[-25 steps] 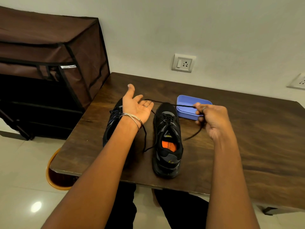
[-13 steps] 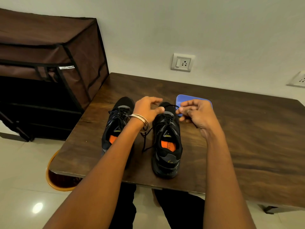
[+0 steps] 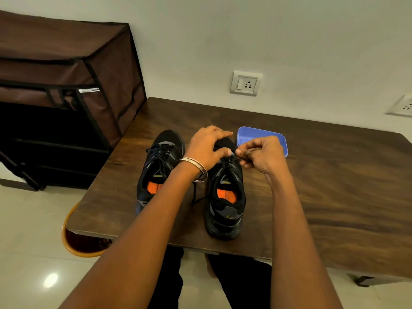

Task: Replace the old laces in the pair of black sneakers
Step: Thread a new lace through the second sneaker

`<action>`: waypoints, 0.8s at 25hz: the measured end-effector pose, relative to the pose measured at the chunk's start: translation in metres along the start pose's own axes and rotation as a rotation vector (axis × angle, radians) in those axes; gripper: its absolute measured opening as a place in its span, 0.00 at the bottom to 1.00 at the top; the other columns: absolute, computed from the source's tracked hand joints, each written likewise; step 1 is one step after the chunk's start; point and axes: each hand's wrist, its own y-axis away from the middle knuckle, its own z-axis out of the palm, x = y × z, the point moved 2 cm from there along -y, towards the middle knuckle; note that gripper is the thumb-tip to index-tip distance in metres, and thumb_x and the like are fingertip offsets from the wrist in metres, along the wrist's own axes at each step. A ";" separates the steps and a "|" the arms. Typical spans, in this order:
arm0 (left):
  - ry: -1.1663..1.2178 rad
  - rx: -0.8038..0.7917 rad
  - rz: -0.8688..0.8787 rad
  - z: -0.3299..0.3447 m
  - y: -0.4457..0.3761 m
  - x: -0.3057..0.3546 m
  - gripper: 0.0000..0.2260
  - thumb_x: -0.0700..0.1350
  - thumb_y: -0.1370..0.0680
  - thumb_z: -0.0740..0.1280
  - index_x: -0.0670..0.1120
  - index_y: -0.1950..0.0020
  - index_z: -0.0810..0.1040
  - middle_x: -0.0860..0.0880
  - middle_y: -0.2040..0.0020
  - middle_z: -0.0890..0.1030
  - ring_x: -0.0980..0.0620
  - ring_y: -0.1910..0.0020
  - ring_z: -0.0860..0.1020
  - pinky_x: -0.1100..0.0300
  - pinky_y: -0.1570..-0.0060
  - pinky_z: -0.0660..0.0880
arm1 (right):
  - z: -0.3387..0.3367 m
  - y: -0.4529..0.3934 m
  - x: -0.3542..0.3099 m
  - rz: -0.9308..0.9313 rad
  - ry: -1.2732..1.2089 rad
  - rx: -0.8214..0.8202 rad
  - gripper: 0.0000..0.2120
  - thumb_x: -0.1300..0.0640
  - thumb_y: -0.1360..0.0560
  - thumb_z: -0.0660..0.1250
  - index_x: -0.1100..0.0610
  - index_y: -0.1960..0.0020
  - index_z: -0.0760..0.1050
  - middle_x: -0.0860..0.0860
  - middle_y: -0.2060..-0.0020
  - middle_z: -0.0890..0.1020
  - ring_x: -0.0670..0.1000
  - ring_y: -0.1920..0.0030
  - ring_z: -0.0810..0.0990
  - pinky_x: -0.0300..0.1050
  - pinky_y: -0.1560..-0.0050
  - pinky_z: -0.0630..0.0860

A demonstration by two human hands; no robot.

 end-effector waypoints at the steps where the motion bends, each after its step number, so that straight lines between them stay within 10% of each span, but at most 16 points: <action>1: 0.041 -0.004 0.036 0.002 0.000 0.006 0.15 0.45 0.26 0.73 0.49 0.40 0.81 0.49 0.46 0.81 0.51 0.46 0.77 0.56 0.43 0.73 | 0.001 -0.001 0.000 0.017 -0.017 0.016 0.04 0.69 0.25 0.70 0.65 0.59 0.81 0.55 0.68 0.83 0.49 0.74 0.79 0.38 0.71 0.79; 6: 0.067 -0.087 -0.100 0.015 0.004 0.008 0.04 0.41 0.25 0.71 0.44 0.52 0.85 0.51 0.64 0.81 0.58 0.66 0.76 0.66 0.59 0.74 | 0.003 -0.002 0.013 0.128 -0.100 0.024 0.03 0.68 0.24 0.70 0.67 0.56 0.79 0.57 0.68 0.84 0.48 0.75 0.80 0.40 0.74 0.77; 12: -0.005 -0.176 -0.340 0.023 0.010 0.009 0.03 0.42 0.28 0.72 0.46 0.62 0.83 0.46 0.57 0.83 0.49 0.55 0.81 0.56 0.51 0.79 | 0.015 0.002 0.032 0.152 0.565 -0.276 0.21 0.57 0.34 0.81 0.57 0.44 0.79 0.57 0.50 0.81 0.55 0.58 0.81 0.49 0.63 0.81; 20: -0.193 -0.224 -0.369 0.038 0.002 0.025 0.11 0.46 0.27 0.71 0.48 0.66 0.72 0.46 0.57 0.78 0.48 0.59 0.75 0.58 0.58 0.74 | 0.005 0.005 0.040 0.160 0.358 -0.200 0.10 0.64 0.28 0.73 0.57 0.47 0.83 0.59 0.54 0.84 0.59 0.56 0.85 0.54 0.62 0.84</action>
